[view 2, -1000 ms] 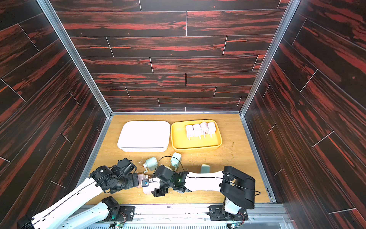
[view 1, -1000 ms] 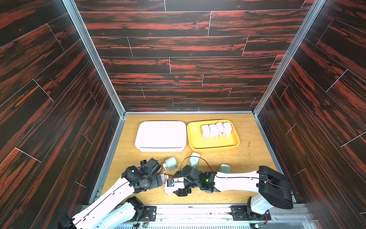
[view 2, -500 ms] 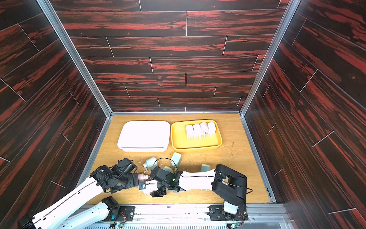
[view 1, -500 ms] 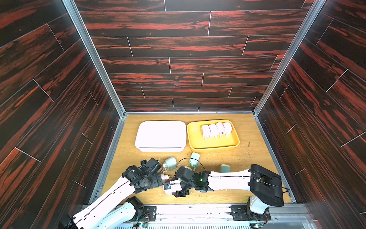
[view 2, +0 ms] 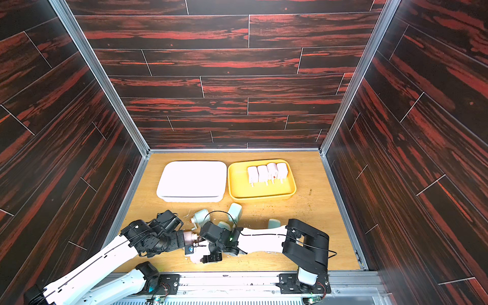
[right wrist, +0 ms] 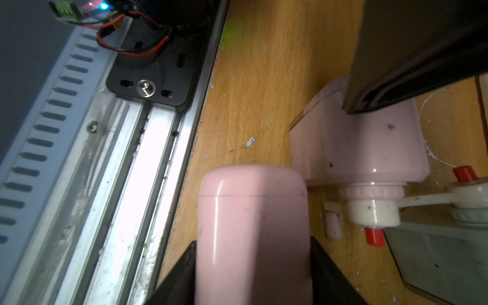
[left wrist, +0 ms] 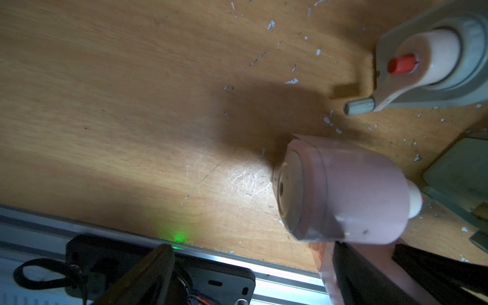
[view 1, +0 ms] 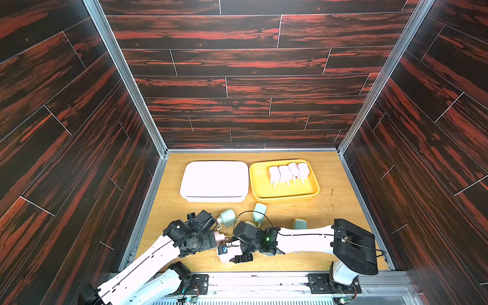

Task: Place the pencil sharpeners by color into the storage box
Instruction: Pick up the pencil sharpener from the center of the board.

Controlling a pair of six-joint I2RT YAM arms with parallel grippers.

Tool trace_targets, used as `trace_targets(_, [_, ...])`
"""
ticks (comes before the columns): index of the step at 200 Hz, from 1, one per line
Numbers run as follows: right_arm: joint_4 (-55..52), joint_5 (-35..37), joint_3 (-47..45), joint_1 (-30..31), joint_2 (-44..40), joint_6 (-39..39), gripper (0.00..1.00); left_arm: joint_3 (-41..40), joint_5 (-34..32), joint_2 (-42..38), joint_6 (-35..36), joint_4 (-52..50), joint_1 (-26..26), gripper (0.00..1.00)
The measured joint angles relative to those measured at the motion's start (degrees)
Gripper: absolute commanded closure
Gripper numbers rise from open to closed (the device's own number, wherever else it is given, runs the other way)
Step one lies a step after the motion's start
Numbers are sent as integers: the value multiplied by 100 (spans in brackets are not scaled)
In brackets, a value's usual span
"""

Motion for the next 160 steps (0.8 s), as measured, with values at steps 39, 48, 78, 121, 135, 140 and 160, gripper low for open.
trace_targets(39, [-590, -216, 0, -96, -389, -219, 100, 575, -221, 9, 39, -286, 0, 0])
trace_targets(48, [-708, -284, 0, -168, -564, -258, 100, 767, -323, 31, 70, -361, 0, 0])
trace_targets(78, [-876, -516, 0, -601, -1250, -380, 100, 1443, -675, 278, 306, -310, 0, 0])
trace_targets(121, [-802, -581, 0, -1226, -1895, -343, 100, 1991, -1097, 863, 876, 649, 0, 0])
trace_targets(135, [-772, -592, 0, -1412, -1982, -286, 100, 1991, -1128, 999, 1054, 1145, 0, 0])
trace_targets(140, [-752, -601, 0, -1475, -1996, -256, 100, 1987, -1130, 1040, 1117, 1344, 0, 0])
trace_targets(160, [-667, -516, 0, -1797, -1991, -44, 100, 1952, -1117, 1255, 1325, 2170, 0, 0])
